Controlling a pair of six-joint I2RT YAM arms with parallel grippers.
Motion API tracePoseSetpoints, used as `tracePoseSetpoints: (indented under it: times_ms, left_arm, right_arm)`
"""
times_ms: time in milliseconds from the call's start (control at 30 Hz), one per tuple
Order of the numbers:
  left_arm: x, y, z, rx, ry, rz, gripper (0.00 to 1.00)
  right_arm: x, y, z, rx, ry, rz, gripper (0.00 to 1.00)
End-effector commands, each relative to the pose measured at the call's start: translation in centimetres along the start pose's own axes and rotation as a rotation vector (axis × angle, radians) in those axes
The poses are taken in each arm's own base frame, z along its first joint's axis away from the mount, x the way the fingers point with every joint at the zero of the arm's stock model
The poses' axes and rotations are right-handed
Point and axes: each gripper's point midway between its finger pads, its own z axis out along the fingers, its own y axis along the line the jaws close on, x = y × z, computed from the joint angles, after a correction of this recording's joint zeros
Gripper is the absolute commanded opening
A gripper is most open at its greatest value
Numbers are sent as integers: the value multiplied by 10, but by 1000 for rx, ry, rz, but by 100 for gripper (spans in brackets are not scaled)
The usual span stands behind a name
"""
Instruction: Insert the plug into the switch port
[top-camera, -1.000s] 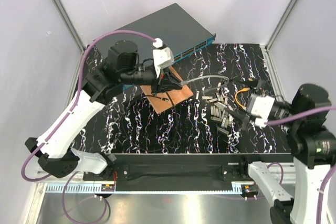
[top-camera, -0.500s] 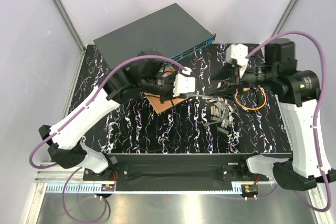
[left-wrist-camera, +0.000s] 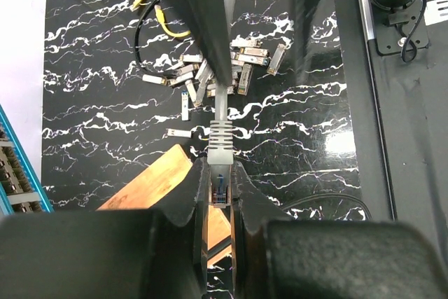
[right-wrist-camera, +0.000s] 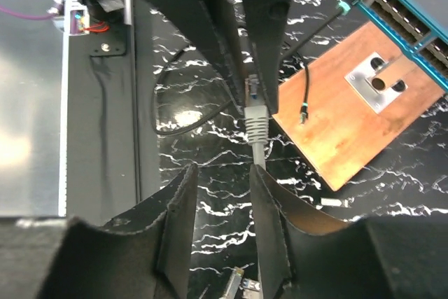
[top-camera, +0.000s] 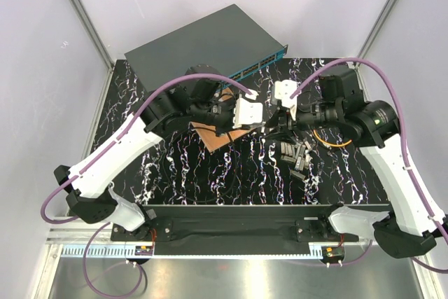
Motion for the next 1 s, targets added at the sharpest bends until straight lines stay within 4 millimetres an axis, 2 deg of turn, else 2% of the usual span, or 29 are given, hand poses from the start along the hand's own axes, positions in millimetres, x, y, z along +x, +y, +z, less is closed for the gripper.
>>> tracePoseSetpoints:
  times_ms: [0, 267, 433, 600, 800, 833, 867, 967]
  left_arm:
    - [-24, 8, -7, -32, -65, 58, 0]
    - [-26, 5, -7, -19, -77, 56, 0]
    - [-26, 4, -8, -18, -80, 58, 0]
    - [-25, 2, -9, -12, -77, 59, 0]
    - [-24, 0, -10, -18, -86, 49, 0]
    - [-25, 0, -10, -20, -91, 45, 0]
    - [-27, 1, -10, -24, -96, 40, 0]
    - [-33, 8, -11, -66, -123, -9, 32]
  right_arm:
    - [-5, -25, 5, 114, 10, -45, 42]
    - [-1, -27, 19, 119, 53, -75, 34]
    - [4, -30, 21, 133, 86, -92, 28]
    - [10, -33, 20, 150, 114, -99, 31]
    - [14, -28, 20, 130, 123, -100, 16]
    - [15, -27, 19, 127, 124, -102, 4]
    - [15, -27, 20, 126, 124, -98, 0]
    - [13, -31, 19, 156, 114, -81, 0]
